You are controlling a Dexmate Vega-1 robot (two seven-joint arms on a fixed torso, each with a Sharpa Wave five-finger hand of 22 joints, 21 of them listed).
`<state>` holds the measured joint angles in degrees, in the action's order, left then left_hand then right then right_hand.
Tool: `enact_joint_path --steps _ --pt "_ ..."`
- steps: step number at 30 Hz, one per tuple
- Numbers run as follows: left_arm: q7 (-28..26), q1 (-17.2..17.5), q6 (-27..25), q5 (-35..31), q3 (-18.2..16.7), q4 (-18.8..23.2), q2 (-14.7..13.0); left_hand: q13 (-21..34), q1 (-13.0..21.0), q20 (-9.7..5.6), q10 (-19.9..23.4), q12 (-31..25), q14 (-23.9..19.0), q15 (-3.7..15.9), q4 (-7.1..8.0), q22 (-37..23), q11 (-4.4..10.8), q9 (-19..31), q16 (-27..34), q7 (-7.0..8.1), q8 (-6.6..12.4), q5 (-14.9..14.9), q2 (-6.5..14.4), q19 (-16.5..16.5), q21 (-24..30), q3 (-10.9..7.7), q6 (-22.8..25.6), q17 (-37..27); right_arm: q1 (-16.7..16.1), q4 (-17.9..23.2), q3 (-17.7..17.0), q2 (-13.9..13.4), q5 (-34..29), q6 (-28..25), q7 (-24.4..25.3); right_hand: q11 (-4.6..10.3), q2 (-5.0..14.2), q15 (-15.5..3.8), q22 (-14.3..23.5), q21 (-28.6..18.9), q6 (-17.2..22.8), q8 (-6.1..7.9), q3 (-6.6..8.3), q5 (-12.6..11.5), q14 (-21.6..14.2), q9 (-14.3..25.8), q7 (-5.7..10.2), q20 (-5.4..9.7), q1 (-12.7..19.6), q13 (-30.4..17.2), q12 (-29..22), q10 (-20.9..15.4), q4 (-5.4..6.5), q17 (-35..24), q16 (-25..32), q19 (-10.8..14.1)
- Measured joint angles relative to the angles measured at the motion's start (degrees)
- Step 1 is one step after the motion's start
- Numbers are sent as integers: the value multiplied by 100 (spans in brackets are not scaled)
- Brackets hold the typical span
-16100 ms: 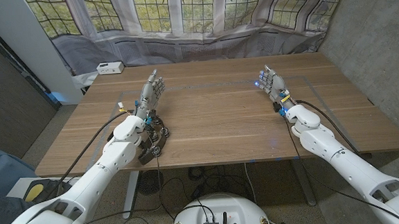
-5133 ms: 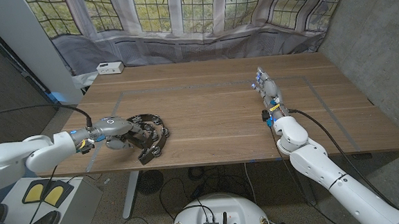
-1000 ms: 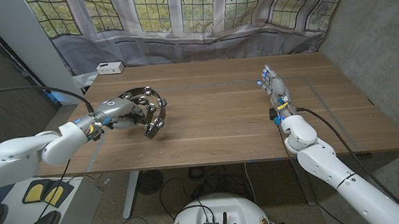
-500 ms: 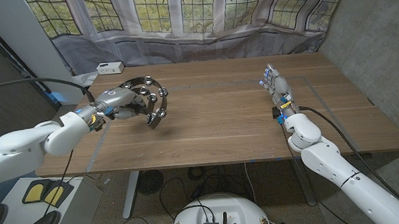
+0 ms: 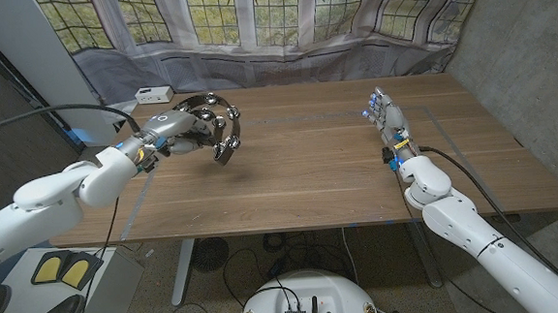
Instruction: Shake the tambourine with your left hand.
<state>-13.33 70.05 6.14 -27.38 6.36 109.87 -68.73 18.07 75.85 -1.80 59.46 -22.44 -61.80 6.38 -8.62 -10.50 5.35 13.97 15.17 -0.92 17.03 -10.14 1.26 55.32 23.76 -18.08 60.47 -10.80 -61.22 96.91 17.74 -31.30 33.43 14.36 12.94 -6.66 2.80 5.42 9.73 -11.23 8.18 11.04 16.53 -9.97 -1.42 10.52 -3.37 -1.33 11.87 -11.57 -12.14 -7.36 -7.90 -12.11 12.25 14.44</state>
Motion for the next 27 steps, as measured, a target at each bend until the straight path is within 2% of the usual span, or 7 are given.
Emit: enact_joint_path --steps 8,15,27 --pt "35 -554 -83 -102 385 -12 374 0 0 4 -22 0 0 0 -7 -2 22 2 -17 0 -1 2 0 -4 0 7 0 -26 45 -164 -22 22 110 180 -193 0 0 0 0 0 0 0 -24 0 0 0 0 0 0 0 0 0 24 0 0 0" --pt "-9 -876 -147 -197 619 -24 617 0 0 5 -21 0 0 0 -8 -4 21 3 -21 0 -2 4 0 -5 0 8 0 -52 150 -385 -29 63 192 307 -368 0 0 0 0 0 0 0 -24 0 0 0 0 0 0 0 0 0 24 0 0 0" --pt "-326 -1579 -124 -210 1196 -424 1342 1 0 -20 -21 4 -1 0 -17 -5 19 32 -47 0 -7 13 0 -40 -2 16 0 -60 266 -610 -43 79 297 438 -578 -11 0 0 0 0 0 0 -24 0 0 0 0 0 0 0 0 -11 24 0 0 0"
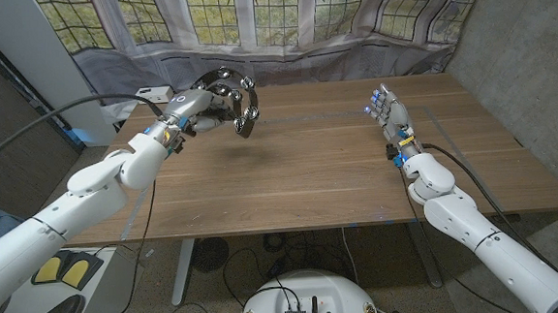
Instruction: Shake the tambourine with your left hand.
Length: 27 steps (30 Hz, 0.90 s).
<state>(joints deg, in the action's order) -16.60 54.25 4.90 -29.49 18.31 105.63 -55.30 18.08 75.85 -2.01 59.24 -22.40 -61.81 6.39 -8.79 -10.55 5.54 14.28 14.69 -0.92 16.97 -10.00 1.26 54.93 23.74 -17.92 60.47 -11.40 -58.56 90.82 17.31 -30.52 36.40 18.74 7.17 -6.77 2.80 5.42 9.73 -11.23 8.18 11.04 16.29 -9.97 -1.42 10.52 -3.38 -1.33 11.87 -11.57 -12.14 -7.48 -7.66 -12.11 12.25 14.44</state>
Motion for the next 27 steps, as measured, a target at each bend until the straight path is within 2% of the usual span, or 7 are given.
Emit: enact_joint_path --steps 11,27 --pt "-126 -572 -74 9 544 -361 603 32 0 7 -22 10 0 0 -7 0 18 0 -14 -11 -12 -19 0 -31 -1 7 -11 -23 35 -82 -59 -55 98 2 -91 0 0 -11 0 0 2 0 0 0 -11 0 -2 0 0 0 0 0 0 0 0 0" --pt "216 -1194 -321 87 1090 -662 984 151 0 -4 -32 33 0 0 10 0 8 30 -58 -10 6 -19 0 -140 -1 -10 -11 -47 175 -266 -85 -66 183 -48 -183 0 10 -41 0 0 11 0 0 0 -41 0 -11 22 10 0 0 1 0 0 0 21"
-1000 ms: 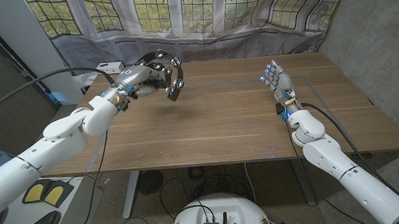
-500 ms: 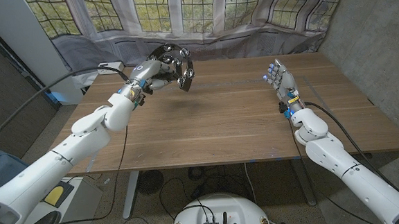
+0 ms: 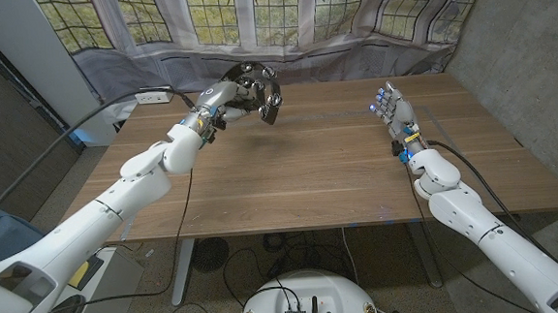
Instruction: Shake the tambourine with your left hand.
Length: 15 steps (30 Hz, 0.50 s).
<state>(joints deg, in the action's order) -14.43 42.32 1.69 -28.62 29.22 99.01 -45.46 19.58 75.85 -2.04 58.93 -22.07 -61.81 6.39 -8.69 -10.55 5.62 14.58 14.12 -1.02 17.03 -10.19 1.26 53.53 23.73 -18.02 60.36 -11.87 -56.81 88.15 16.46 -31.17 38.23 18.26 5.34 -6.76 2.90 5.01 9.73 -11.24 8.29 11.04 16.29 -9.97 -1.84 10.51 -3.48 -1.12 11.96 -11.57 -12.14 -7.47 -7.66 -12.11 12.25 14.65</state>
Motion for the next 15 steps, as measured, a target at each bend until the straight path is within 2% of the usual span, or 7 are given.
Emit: enact_joint_path --steps 6,8,9,15 --pt "-31 -150 186 157 121 -217 156 9 0 0 -9 1 0 0 0 0 -9 -1 -8 -20 0 0 0 0 0 0 -21 -25 -12 -9 -37 -2 5 62 -4 0 13 -1 0 0 0 0 0 0 -1 0 0 0 13 0 0 0 0 0 0 0" --pt "-123 -150 390 334 121 -217 156 110 0 0 -11 4 0 0 0 1 -11 -1 -11 -20 -1 0 0 0 0 0 -21 -27 -32 -9 -51 -13 5 62 -4 0 13 -1 0 0 0 0 0 0 0 0 0 0 13 0 0 0 0 0 0 0" --pt "-169 -211 502 432 135 -470 311 241 0 0 -19 21 0 0 0 1 -19 -1 -5 -20 -1 -1 0 0 0 0 -22 -27 -38 -6 -57 -19 10 77 -4 0 13 -1 0 0 0 0 0 0 0 0 0 0 13 0 0 0 0 0 0 0" --pt "-445 -191 1224 990 28 -831 517 377 0 24 -30 -2 0 0 -1 1 -30 32 11 -19 -1 -23 0 -24 0 0 -22 -27 -63 27 -71 -54 24 80 -9 0 13 0 0 0 0 0 0 0 0 0 0 0 13 0 0 0 0 0 0 0"
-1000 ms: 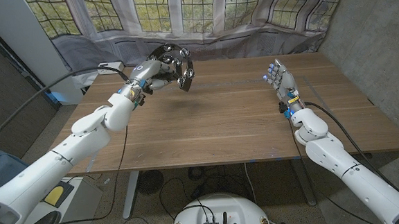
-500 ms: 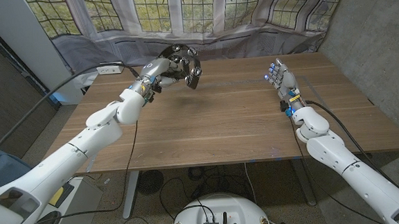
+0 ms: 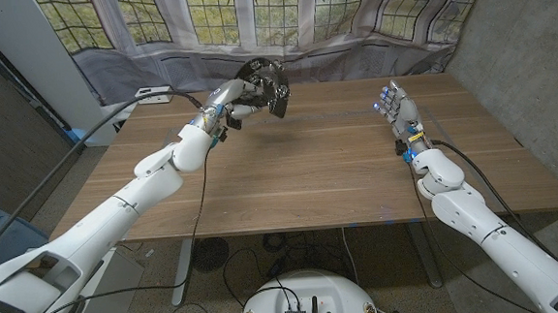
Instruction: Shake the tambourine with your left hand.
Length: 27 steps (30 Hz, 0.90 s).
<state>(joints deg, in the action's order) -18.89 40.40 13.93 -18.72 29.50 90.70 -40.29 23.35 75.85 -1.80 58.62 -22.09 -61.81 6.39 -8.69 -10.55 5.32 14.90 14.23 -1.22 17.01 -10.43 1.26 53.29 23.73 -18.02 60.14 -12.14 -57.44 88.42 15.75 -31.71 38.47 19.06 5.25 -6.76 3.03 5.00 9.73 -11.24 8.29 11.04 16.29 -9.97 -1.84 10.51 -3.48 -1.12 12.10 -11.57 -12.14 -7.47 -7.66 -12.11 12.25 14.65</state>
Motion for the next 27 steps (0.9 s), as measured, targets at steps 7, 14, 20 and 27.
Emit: enact_joint_path --steps 7,14,20,27 --pt "-211 204 862 711 -282 -218 139 4 0 0 2 -2 0 0 0 0 2 0 1 1 -4 0 0 0 0 0 0 1 -1 -7 4 -2 21 -13 -43 0 0 0 0 0 0 0 0 0 0 0 0 0 0 0 0 0 0 0 0 0" --pt "-484 520 1751 1330 -730 -453 370 50 0 0 2 -2 0 0 -1 0 2 -7 0 2 20 0 0 0 0 1 -1 1 44 -82 46 27 55 -30 -107 0 0 0 0 0 0 0 -23 0 0 0 0 30 0 0 0 0 -23 0 0 30" --pt "-513 735 2867 2184 -1079 -755 665 54 0 0 2 -2 0 0 -8 0 3 -28 1 11 21 1 0 0 1 8 -10 -23 120 -170 100 52 66 -67 -165 0 0 0 0 0 0 0 -23 0 0 0 0 30 0 0 0 0 -24 0 0 30" --pt "45 963 4078 3368 -1318 -1159 1058 82 0 -31 2 -1 0 0 -10 1 3 -40 21 12 21 2 0 -31 23 10 -11 -27 189 -235 145 61 85 -117 -244 0 0 0 0 0 0 0 -23 0 0 0 0 30 0 0 0 0 -24 0 0 30"
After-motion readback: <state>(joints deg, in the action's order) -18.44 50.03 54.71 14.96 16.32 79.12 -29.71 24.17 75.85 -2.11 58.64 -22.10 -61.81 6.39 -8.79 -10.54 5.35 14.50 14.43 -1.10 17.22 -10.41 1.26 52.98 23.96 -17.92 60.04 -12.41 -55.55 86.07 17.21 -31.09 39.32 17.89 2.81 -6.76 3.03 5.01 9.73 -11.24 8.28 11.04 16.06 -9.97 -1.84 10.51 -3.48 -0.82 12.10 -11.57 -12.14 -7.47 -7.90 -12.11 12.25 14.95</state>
